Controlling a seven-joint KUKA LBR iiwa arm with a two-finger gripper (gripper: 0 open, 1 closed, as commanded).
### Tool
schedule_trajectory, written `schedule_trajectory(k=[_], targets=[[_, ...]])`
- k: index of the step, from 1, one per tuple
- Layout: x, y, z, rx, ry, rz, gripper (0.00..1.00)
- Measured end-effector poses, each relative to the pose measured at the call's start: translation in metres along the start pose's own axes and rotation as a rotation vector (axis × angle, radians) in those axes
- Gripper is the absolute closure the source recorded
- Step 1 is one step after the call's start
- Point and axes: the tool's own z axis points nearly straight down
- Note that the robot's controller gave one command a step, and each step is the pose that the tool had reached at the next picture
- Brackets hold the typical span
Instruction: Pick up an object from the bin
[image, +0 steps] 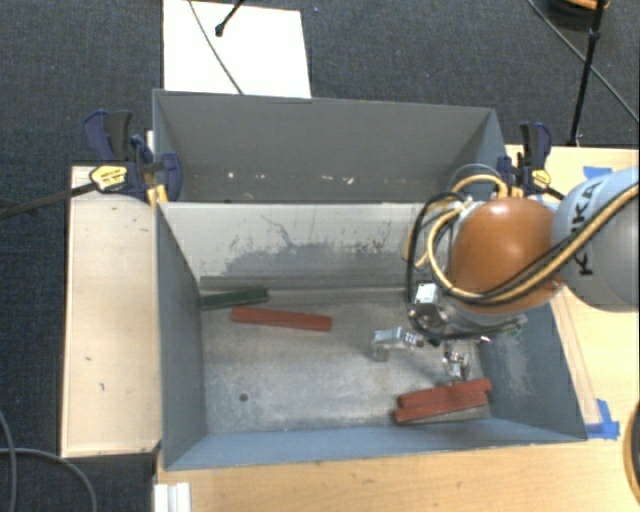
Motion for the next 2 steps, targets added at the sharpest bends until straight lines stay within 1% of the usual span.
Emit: schedule_trajectory(k=[1,2], targets=[[-0.020,0.032,0.001,-0.008,0.003,-0.343,0.00],[0.036,0.008,-0.084,0.005,0.004,-0.285,0.00]])
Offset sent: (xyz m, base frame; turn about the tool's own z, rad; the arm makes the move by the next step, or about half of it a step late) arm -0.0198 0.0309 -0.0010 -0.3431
